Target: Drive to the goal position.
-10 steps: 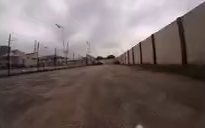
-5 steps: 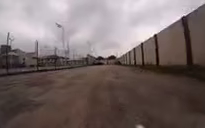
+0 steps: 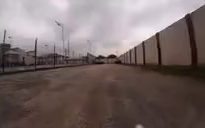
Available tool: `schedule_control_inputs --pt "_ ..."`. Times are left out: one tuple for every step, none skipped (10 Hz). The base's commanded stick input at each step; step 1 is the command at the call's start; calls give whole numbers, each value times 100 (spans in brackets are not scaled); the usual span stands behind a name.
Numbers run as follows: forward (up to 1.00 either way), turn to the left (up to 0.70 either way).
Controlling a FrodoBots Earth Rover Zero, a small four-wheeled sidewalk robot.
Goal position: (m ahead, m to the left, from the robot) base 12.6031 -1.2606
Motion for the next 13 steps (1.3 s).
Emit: schedule_control_inputs --pt "70 0" --pt "70 0" --pt "70 0" --pt "70 0" --pt "70 0" --pt "70 0" --pt "70 0" --pt "70 0" --pt "70 0" --pt "70 0" --pt "70 0" --pt "70 0" --pt "70 0"
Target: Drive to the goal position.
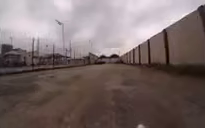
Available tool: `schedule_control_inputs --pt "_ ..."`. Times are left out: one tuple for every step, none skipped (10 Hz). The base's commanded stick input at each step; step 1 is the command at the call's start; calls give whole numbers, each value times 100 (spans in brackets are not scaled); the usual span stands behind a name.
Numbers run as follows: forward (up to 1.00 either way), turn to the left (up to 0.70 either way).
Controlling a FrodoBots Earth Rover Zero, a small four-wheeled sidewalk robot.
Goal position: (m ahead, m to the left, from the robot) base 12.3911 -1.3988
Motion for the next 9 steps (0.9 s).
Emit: schedule_control_inputs --pt "70 0" --pt "70 0" --pt "70 0" --pt "70 0" --pt "70 0" --pt "70 0" --pt "70 0" --pt "70 0" --pt "70 0"
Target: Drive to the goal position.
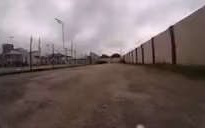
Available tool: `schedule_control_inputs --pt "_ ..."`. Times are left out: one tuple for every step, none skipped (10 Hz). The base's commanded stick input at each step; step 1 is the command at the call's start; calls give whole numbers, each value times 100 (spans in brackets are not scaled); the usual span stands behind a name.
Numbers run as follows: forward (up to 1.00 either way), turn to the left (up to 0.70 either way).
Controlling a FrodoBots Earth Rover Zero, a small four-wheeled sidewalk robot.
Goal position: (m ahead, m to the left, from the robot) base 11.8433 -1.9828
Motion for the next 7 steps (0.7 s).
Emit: schedule_control_inputs --pt "70 0" --pt "70 0" --pt "70 0" --pt "70 0" --pt "70 0" --pt "70 0" --pt "70 0"
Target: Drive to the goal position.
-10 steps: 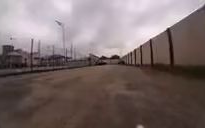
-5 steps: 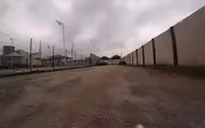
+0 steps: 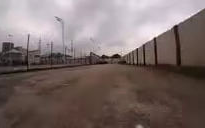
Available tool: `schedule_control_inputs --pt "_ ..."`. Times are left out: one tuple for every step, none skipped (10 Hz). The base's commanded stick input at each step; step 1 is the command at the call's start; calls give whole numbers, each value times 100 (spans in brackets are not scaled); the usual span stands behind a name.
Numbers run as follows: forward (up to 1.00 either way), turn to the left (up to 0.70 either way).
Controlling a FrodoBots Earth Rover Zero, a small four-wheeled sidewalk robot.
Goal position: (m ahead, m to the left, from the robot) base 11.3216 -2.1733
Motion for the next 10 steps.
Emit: schedule_control_inputs --pt "70 0" --pt "70 0" --pt "70 0" --pt "70 0" --pt "70 0" --pt "70 0" --pt "70 -8" --pt "70 -23" --pt "70 -35" --pt "70 -33"
